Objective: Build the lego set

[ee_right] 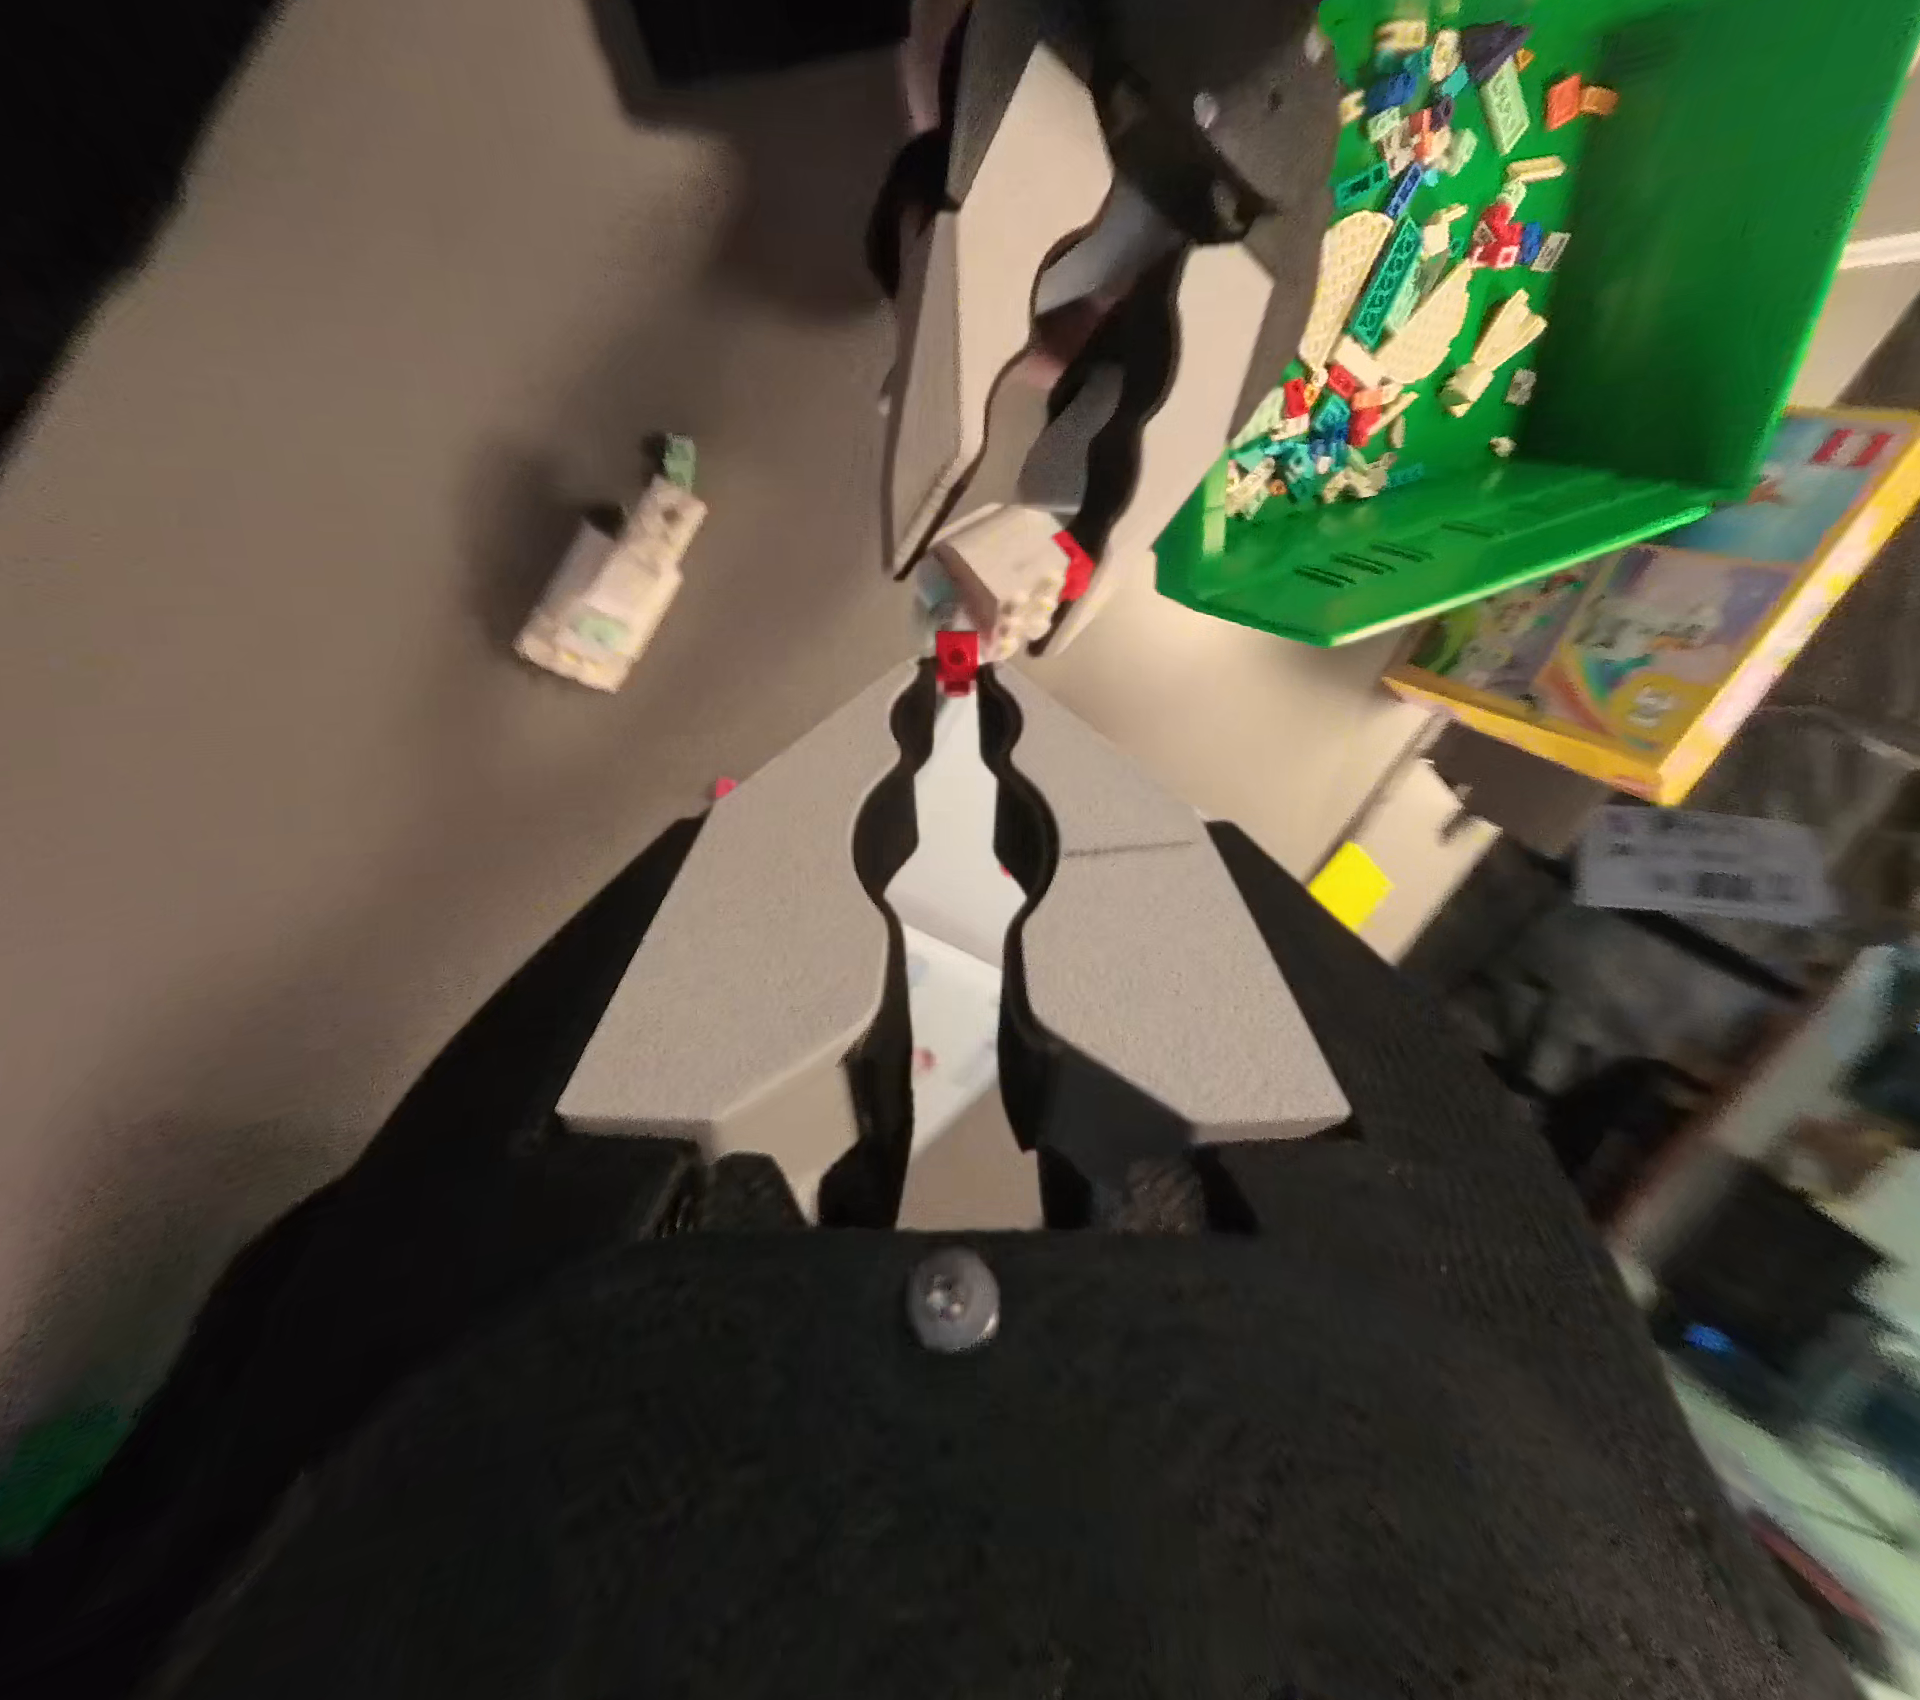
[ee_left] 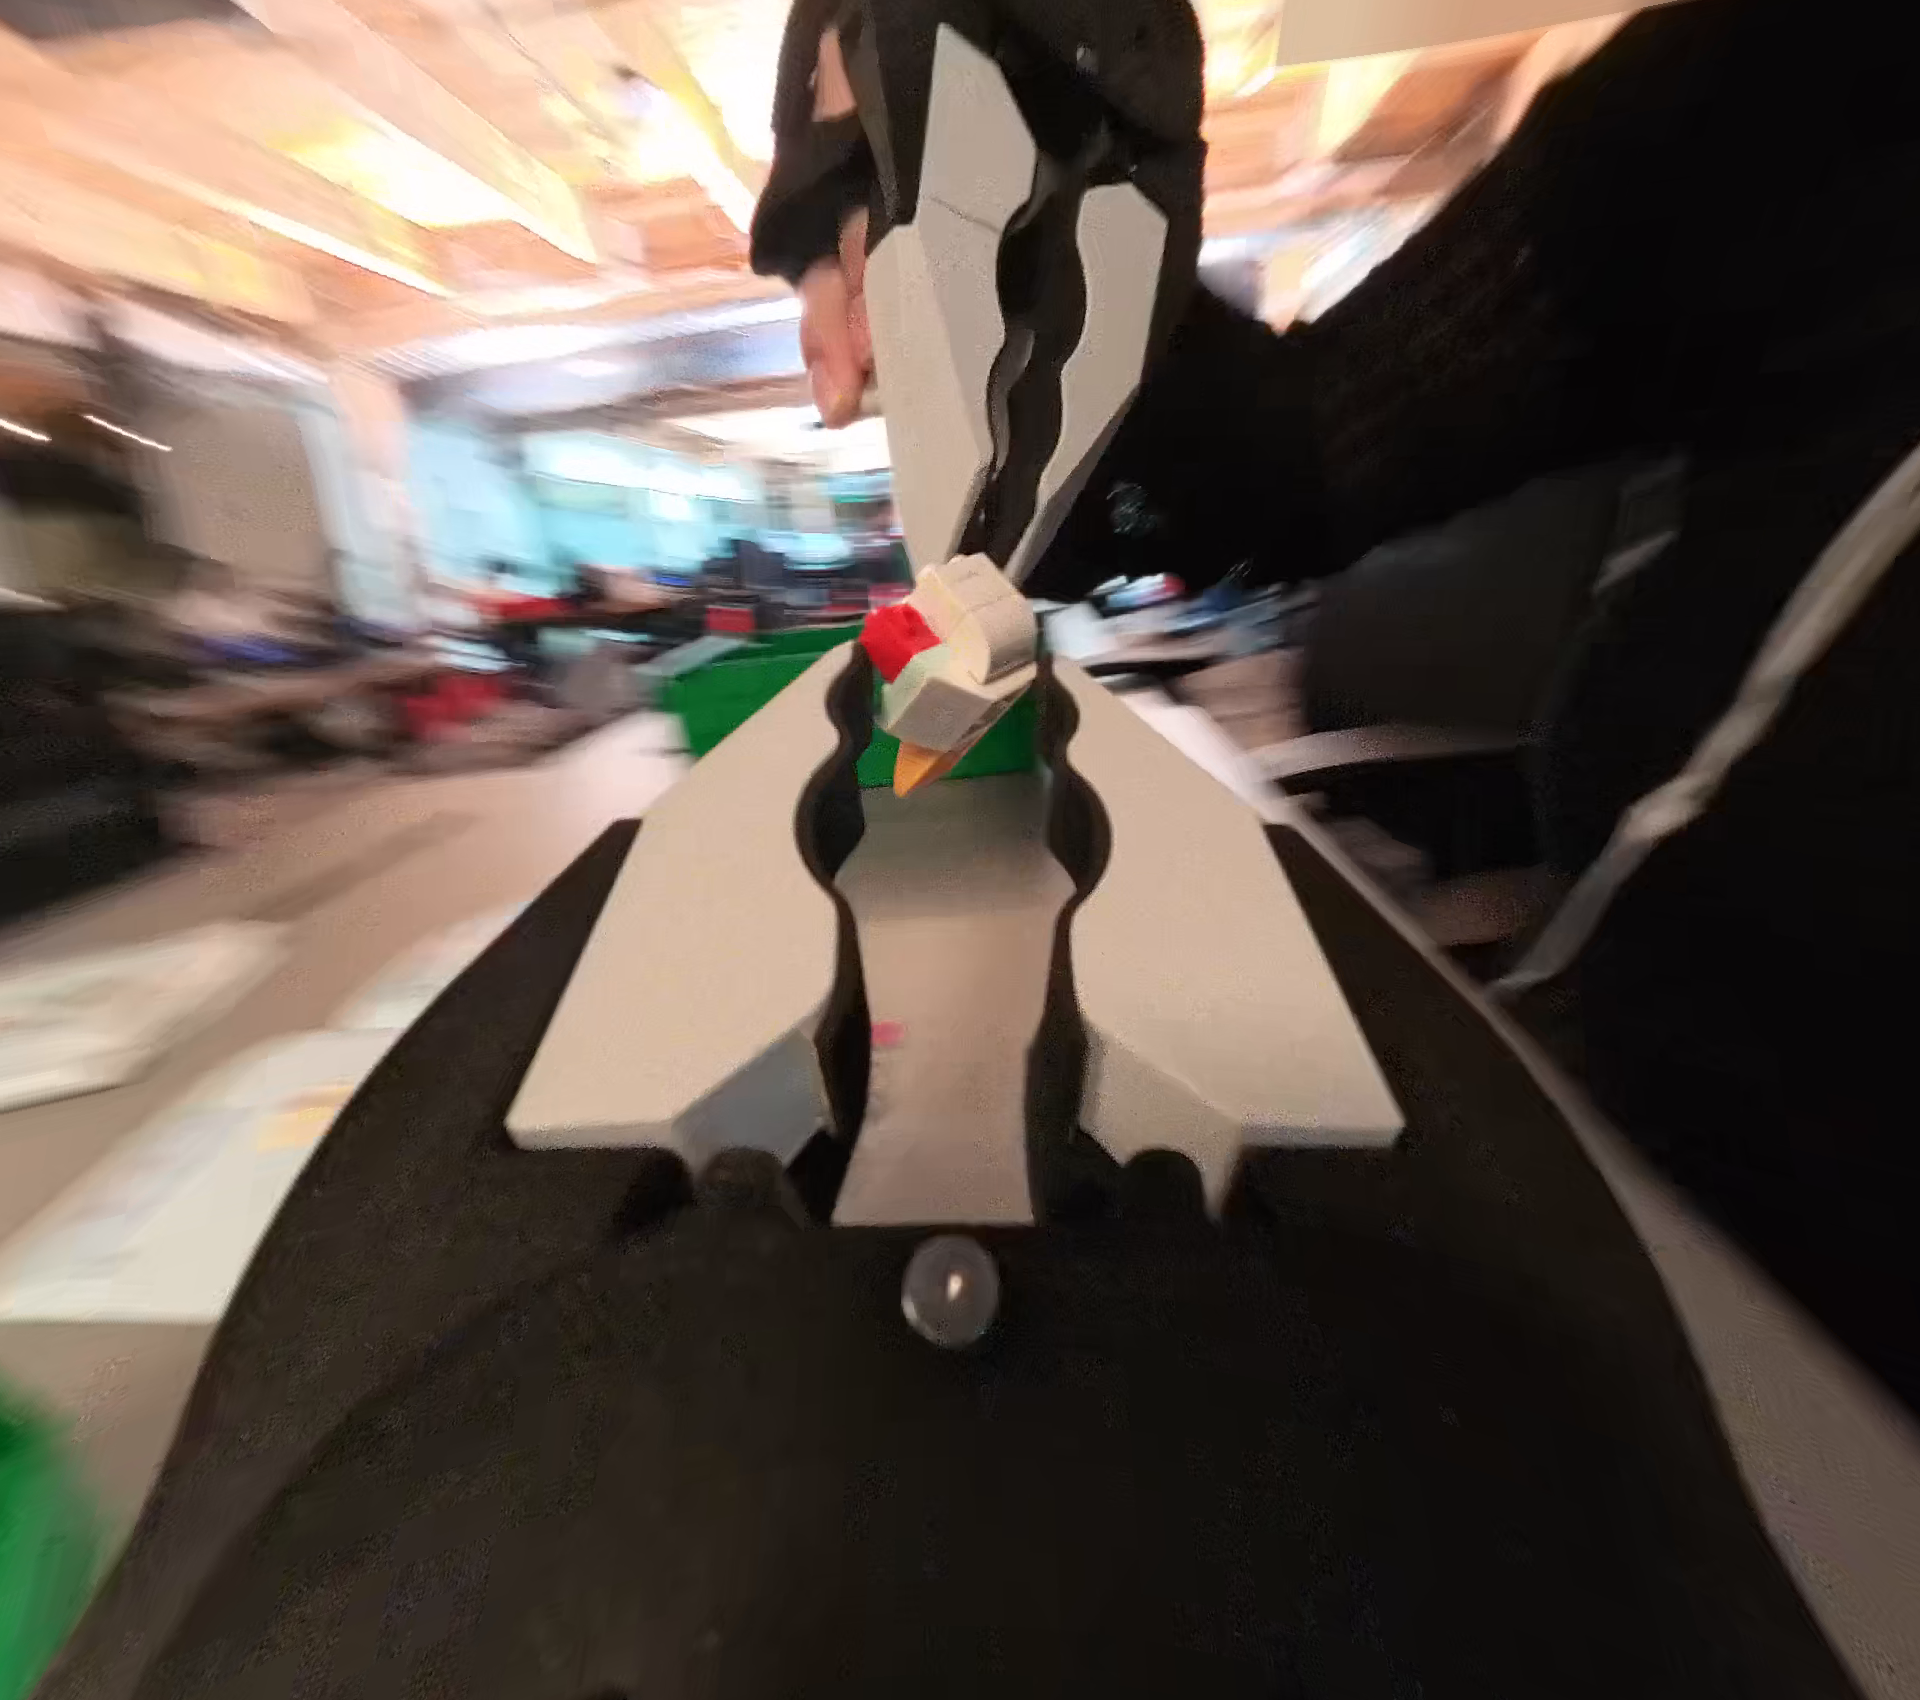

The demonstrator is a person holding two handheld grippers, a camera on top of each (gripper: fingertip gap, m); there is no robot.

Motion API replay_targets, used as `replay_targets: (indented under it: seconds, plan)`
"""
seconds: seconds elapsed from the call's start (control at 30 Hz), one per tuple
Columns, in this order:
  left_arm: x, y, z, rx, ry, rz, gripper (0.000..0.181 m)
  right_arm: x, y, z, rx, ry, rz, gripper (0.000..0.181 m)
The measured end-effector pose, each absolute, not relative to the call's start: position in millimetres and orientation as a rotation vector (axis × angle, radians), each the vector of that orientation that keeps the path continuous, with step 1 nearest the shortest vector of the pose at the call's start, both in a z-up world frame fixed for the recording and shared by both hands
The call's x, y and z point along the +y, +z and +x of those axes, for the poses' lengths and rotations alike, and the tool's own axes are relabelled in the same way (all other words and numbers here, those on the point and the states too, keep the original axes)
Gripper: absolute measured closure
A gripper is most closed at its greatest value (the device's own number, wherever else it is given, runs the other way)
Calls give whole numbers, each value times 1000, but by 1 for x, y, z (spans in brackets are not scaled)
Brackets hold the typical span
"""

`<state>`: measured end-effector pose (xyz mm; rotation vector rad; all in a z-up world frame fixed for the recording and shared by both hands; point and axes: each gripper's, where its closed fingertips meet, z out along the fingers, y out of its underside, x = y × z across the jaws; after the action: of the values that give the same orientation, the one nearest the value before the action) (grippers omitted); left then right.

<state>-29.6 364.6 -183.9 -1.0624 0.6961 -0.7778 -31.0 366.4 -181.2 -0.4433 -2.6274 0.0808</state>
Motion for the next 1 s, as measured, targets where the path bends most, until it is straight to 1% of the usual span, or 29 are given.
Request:
replay_targets:
  seconds: [0.17, 0.3, 0.53, 1.0]
  plan:
    - [373, -182, -40, 732, -327, -1031, 151, 379, -179, -35, -2533, -294, -107, 175]
    - [369, -177, -37, 757, -148, -977, 151, 369, -174, -35, -2455, -426, 118, 175]
    - [366, -175, -36, 752, -117, -959, 151, 363, -169, -34, -2425, -535, 208, 175]
    - [366, -173, -38, 739, -122, -954, 151, 363, -170, -39, -2411, -507, 151, 175]
